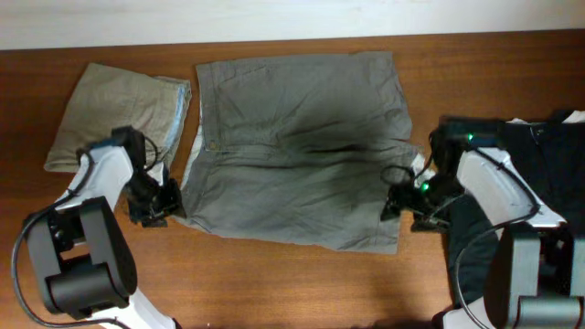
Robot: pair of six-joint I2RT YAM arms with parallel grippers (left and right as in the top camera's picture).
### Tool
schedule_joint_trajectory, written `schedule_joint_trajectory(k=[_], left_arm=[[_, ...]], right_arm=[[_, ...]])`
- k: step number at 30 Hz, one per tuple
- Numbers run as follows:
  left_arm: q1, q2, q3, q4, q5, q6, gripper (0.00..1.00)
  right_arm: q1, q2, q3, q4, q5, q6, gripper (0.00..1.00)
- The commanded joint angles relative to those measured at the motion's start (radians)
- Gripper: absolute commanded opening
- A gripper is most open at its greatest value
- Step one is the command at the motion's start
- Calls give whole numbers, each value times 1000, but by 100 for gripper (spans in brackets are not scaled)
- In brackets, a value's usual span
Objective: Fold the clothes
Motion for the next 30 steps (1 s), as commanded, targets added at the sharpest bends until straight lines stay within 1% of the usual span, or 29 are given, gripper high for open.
schedule_joint_trajectory(k=[1, 3, 4, 6, 7, 8, 9, 12, 16, 17, 18, 19, 20, 21, 23, 26, 27, 28, 29, 30], left_arm=[[13, -8, -91, 140, 39, -36, 43], [13, -8, -132, 240, 68, -58, 42], [13, -8, -143, 272, 96, -58, 39], [13, -8, -145, 289, 130, -58, 33], [13, -8, -145, 288, 142, -57, 24], [13, -8, -145, 284, 164, -57, 13], [13, -8, -145, 278, 182, -57, 5], [13, -8, -145, 265, 197, -57, 0], [13, -8, -145, 251, 197, -57, 0], [13, -8, -145, 252, 197, -57, 1], [13, -8, -145, 252, 197, -57, 0], [13, -8, -145, 251, 197, -57, 1], [13, -8, -145, 251, 197, -57, 0], [13, -8, -145, 251, 197, -56, 1], [13, -8, -145, 247, 196, -49, 1], [13, -8, -145, 247, 197, -45, 1], [13, -8, -145, 247, 197, -45, 0], [13, -8, -145, 247, 197, -45, 0], [13, -8, -145, 244, 197, -45, 0], [13, -8, -145, 236, 197, -45, 0]], right_arm=[[5, -8, -40, 24, -26, 14, 76], [5, -8, -42, 24, -26, 14, 76], [5, -8, -42, 24, -26, 14, 76], [5, -8, -42, 22, -26, 14, 77], [5, -8, -42, 17, -25, 14, 77], [5, -8, -44, 12, -22, 14, 79], [5, -8, -55, 9, -22, 14, 79], [5, -8, -119, 56, -23, 42, 79], [5, -8, -252, 127, -57, 48, 74], [5, -8, -273, 166, -76, 49, 72], [5, -8, -299, 225, -79, 95, 69], [5, -8, -317, 288, -78, 120, 63], [5, -8, -323, 332, -74, 121, 52], [5, -8, -322, 351, -71, 135, 47], [4, -8, -314, 361, -45, 146, 43], [5, -8, -303, 344, -17, 146, 44], [5, -8, -303, 333, 13, 163, 42], [4, -8, -303, 320, 70, 191, 30], [4, -8, -303, 309, 140, 208, 13], [4, -8, -300, 300, 171, 209, 4]])
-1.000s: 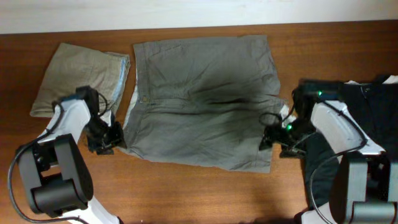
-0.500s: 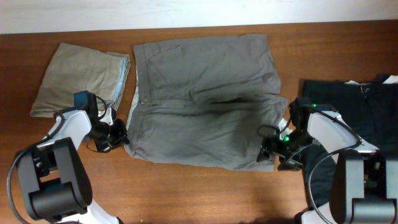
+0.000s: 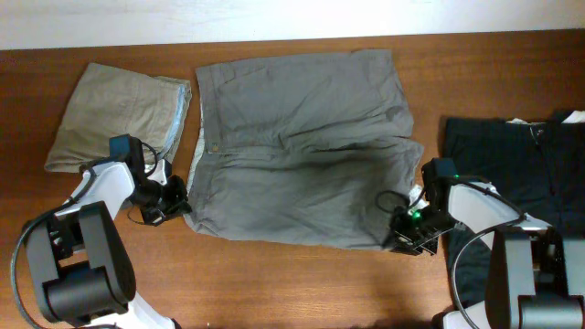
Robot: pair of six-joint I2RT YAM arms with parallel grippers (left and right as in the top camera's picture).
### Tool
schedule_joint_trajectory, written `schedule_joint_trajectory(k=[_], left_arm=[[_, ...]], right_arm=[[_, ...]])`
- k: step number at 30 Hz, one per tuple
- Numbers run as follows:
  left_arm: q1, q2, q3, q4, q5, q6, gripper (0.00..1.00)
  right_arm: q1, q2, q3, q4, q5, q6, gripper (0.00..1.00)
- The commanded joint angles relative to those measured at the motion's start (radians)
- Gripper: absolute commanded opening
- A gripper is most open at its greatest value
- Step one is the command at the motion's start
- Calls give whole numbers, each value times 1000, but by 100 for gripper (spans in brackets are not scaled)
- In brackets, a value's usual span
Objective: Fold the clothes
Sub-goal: 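Lift the shorts' bottom edge with both grippers and fold upward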
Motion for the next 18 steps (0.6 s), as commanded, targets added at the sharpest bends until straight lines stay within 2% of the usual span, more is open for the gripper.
schedule_joint_trajectory(k=[1, 6, 10, 13, 16, 18], left_arm=[[-2, 24, -20, -26, 7, 27, 1], [-2, -76, 11, -127, 8, 32, 0], [-2, -422, 14, -187, 7, 32, 0], [-2, -683, 19, -247, -5, 27, 1], [-2, -909, 40, -416, -162, 4, 1], [-2, -975, 40, -451, -193, 1, 1]], right_arm=[[2, 21, 8, -19, 236, 30, 4], [2, -108, 162, -164, 251, 14, 4], [2, -313, 417, -346, 335, 15, 4], [2, -374, 637, -473, 374, 19, 4], [2, -375, 870, -592, 389, 20, 4], [2, -375, 917, -586, 389, 46, 4]])
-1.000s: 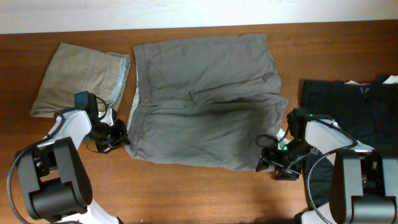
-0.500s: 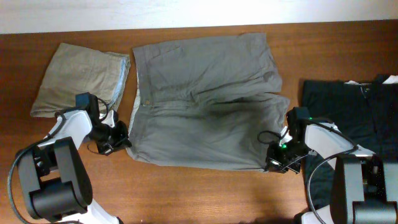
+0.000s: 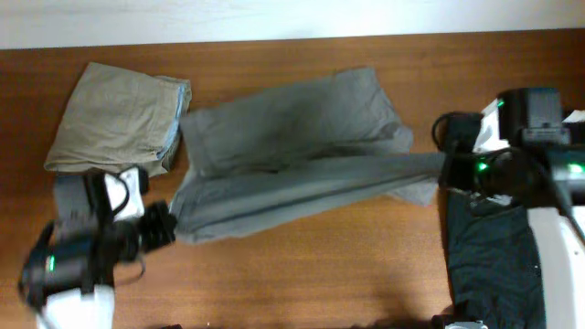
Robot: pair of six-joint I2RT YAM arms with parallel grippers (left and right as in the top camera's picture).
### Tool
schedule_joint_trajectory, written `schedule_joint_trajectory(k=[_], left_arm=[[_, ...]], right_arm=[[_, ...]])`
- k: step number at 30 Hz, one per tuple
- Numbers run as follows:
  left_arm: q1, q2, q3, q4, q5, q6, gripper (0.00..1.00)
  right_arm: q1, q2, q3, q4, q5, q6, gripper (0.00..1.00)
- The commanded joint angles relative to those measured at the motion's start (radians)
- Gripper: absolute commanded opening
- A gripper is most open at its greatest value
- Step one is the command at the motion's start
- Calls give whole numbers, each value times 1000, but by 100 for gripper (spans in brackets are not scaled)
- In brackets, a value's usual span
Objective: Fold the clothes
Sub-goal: 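Lift the shorts' bottom edge with both grippers and fold upward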
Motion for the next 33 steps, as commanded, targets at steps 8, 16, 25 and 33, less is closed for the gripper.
schedule_joint_trajectory(k=[8, 16, 25, 33], left_arm=[[13, 271, 21, 89, -195, 3, 0], [13, 660, 21, 356, -220, 3, 1], [13, 678, 21, 459, -318, 3, 35], [12, 678, 21, 506, -73, 3, 55]], right_arm=[[-11, 303, 72, 233, 108, 29, 4], [-11, 662, 72, 728, -129, -3, 4], [2, 760, 71, 856, -146, -4, 5], [0, 759, 71, 852, -237, -49, 67]])
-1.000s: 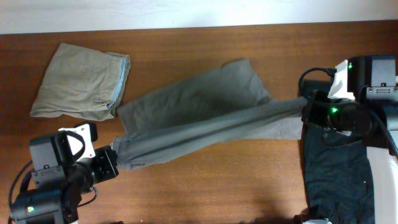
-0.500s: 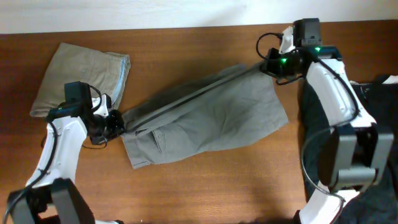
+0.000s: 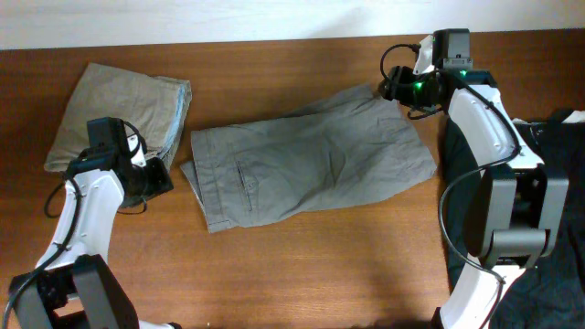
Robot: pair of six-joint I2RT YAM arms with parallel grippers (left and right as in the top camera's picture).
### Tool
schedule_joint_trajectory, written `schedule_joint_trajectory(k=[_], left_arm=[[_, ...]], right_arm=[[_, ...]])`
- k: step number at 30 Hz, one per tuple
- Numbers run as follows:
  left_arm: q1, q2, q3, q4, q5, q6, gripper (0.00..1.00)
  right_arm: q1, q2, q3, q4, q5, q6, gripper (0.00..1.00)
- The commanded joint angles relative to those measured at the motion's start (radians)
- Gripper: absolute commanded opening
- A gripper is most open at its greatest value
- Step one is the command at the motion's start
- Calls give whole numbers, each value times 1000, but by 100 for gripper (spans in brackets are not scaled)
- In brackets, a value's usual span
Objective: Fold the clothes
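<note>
The grey shorts (image 3: 311, 169) lie folded in half on the wooden table (image 3: 302, 274), waistband to the left and slanting up toward the right. My left gripper (image 3: 163, 177) sits low at the waistband's left corner. Its jaws are too dark to read, and whether they pinch cloth cannot be told. My right gripper (image 3: 391, 87) is at the far right corner of the shorts, touching or just over the cloth; its jaw state is not visible either.
A folded tan garment (image 3: 119, 114) lies at the far left, just behind my left arm. Dark clothing (image 3: 553, 146) is piled at the right edge beside the right arm's base. A pale wall strip (image 3: 274, 18) bounds the table's far side.
The shorts were held up as a stretched band between both grippers; now they lie flat and doubled over. My right gripper has moved to the far right corner, my left up toward the tan garment.
The shorts first lay spread open with a gripper at each near corner. Both grippers then stood lower on the near hem. After that the near edge was up and stretched between them. Now that edge lies over the far half, the shorts folded once.
</note>
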Motion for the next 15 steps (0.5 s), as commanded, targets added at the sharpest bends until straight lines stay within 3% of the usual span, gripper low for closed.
schedule_joint_trajectory(k=[1, 9, 15], left_arm=[[-7, 9, 3, 32, 194, 24, 55], [-95, 19, 2, -17, 269, 58, 62], [-94, 154, 2, 406, 262, 122, 62]], right_arm=[[-2, 10, 23, -29, -86, -21, 67], [-20, 10, 23, -468, -120, -117, 64], [18, 10, 22, -563, -148, -205, 63]])
